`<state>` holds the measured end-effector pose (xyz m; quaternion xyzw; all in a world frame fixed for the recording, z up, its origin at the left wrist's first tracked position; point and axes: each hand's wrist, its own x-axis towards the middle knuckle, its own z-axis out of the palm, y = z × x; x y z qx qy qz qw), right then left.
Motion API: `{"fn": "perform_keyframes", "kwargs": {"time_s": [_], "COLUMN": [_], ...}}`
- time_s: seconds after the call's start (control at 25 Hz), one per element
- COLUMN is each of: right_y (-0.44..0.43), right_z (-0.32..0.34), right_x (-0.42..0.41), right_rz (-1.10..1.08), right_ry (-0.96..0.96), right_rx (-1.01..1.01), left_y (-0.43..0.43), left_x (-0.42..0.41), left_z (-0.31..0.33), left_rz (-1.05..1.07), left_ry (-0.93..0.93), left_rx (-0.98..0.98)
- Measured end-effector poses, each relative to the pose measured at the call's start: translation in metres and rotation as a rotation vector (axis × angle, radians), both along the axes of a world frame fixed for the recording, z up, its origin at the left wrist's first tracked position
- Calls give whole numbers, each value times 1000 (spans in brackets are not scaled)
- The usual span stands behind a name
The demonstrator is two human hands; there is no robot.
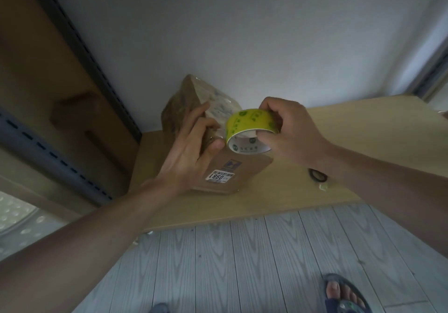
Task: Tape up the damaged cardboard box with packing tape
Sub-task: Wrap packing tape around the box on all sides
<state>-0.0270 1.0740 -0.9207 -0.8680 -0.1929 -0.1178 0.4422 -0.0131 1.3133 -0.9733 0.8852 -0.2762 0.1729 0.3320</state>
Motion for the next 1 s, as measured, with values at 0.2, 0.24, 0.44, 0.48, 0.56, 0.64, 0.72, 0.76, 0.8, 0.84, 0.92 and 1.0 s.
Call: {"fn": "perform_keyframes", "kwargs": {"time_s": [0.2, 0.24, 0.44, 0.48, 0.56, 0.64, 0.72, 0.76, 0.8, 0.84, 0.92, 1.0], "right_y": [23, 28, 69, 77, 87, 87, 80, 75, 71, 67, 60, 49], "right_z": [4, 6, 6, 1, -6, -10, -10, -8, -5, -1, 9, 20], "right_x": [-4, -3, -5, -6, -3, 3, 7, 7, 7, 6, 2, 5], "right_rz": [126, 146, 310, 329, 300, 291, 331, 353, 366, 370, 360, 327], "right_ry": [29, 21, 20, 7, 8, 57, 94, 98, 95, 86, 68, 15], "right_rx": [-118, -126, -354, -402, -376, -345, -395, -419, -424, -427, -499, -719], "left_y": [26, 33, 57, 55, 46, 41, 38, 39, 41, 42, 43, 46], "left_x": [-4, -5, -26, -29, -26, -14, -4, -1, 1, 4, 8, 13], "left_z": [-15, -16, -45, -49, -41, -30, -26, -28, -32, -36, -42, -47], "left_rz": [-20, -6, 18, 9, 54, 112, 33, -11, -28, -36, -38, -22], "left_ry": [-69, -78, 90, 141, 127, 77, 278, 354, 366, 320, 249, 236], "left_rx": [22, 26, 162, 156, 115, 163, 109, 85, 87, 131, 215, 258]}}
